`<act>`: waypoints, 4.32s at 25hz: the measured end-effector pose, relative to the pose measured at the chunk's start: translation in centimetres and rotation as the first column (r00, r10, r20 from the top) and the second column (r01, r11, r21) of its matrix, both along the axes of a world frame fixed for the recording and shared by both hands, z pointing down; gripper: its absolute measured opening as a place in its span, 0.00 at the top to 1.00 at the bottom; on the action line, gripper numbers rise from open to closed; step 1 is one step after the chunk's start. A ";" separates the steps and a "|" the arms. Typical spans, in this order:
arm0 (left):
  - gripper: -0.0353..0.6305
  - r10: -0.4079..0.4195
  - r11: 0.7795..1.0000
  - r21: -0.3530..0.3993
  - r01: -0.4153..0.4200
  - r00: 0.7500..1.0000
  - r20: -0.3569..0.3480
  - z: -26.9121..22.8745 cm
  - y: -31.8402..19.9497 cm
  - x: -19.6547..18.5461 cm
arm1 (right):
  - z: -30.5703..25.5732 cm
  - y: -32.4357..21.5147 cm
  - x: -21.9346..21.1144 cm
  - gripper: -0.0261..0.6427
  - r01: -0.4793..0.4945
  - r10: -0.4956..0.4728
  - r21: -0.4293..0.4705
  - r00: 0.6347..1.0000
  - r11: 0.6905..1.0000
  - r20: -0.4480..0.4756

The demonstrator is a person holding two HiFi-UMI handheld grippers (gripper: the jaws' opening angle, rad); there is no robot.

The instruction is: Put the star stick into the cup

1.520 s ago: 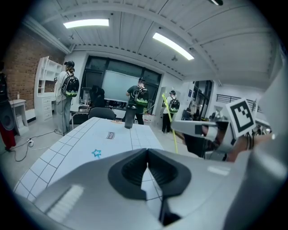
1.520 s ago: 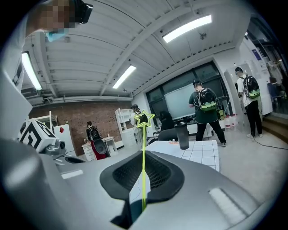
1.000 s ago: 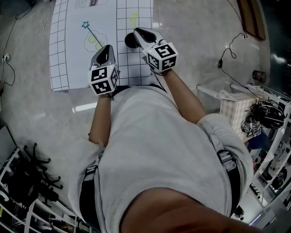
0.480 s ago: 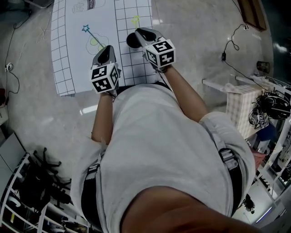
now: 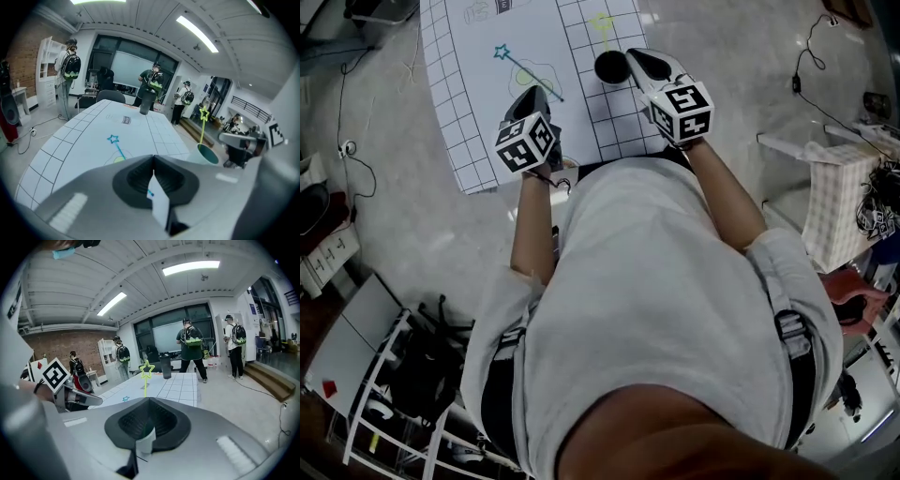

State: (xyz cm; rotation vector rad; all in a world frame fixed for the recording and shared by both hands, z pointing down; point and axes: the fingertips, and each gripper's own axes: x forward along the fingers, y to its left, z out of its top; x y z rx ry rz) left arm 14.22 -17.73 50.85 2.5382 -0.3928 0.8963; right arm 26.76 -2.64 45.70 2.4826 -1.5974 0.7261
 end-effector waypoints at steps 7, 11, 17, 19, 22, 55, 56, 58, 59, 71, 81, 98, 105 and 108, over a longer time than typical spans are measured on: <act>0.94 0.047 0.999 -0.010 -0.047 0.994 0.100 2.6 -3.6 0.7 | 0.1 3.3 -2.1 0.96 -0.097 0.097 0.002 0.995 0.995 0.036; 0.94 0.052 0.999 -0.010 -0.051 0.985 0.167 4.7 -5.0 1.6 | 1.9 5.2 -2.6 0.96 -0.142 0.145 -0.047 0.987 0.989 0.072; 0.94 0.106 0.994 -0.045 -0.096 0.944 0.313 8.3 -6.0 2.3 | 2.8 7.2 -3.2 0.96 -0.192 0.199 -0.082 0.975 0.978 0.094; 0.94 0.102 0.994 -0.061 -0.086 0.932 0.348 9.2 -6.4 2.5 | 3.1 7.8 -3.0 0.96 -0.203 0.212 -0.096 0.972 0.975 0.101; 0.94 0.088 0.990 -0.131 -0.043 0.931 0.354 10.1 -6.8 3.5 | 3.2 8.8 -2.5 0.96 -0.226 0.237 -0.102 0.966 0.969 0.106; 0.94 0.042 0.979 -0.198 0.035 0.928 0.370 10.4 -6.6 0.9 | 2.9 7.1 -0.8 0.96 -0.018 0.025 -0.070 0.994 0.997 0.109; 0.94 0.030 0.977 -0.207 0.053 0.925 0.379 10.7 -6.9 1.1 | 3.0 7.2 -1.0 0.96 -0.014 0.022 -0.072 0.994 0.997 0.111; 0.93 0.011 0.968 -0.234 0.089 0.919 0.394 11.1 -7.4 1.8 | 3.2 7.4 -1.3 0.96 -0.011 0.019 -0.074 0.993 0.997 0.115; 0.89 0.011 0.961 -0.257 0.101 0.916 0.402 11.2 -7.4 2.2 | 3.2 7.5 -1.4 0.96 -0.013 0.021 -0.074 0.993 0.997 0.116; 0.94 0.009 0.981 -0.156 0.117 0.769 0.639 12.4 -7.9 4.8 | 3.4 11.0 0.5 0.96 -0.105 0.112 -0.057 0.984 0.993 0.140; 0.95 -0.027 0.950 -0.248 0.189 0.842 0.538 12.3 -7.9 4.7 | 3.8 8.9 0.2 0.96 -0.010 0.018 -0.047 0.988 0.999 0.153; 0.93 -0.029 0.932 -0.285 0.224 0.829 0.558 12.3 -7.4 2.4 | 4.2 8.0 -0.1 0.96 0.058 -0.046 -0.071 0.987 0.996 0.151; 0.92 0.041 0.964 -0.222 0.147 0.744 0.667 12.3 -7.3 2.6 | 4.1 7.8 0.1 0.96 0.043 -0.035 -0.048 0.986 0.998 0.164; 0.92 0.046 0.962 -0.228 0.150 0.735 0.676 12.4 -7.2 2.7 | 4.3 7.9 0.2 0.96 0.038 -0.030 -0.044 0.985 0.998 0.171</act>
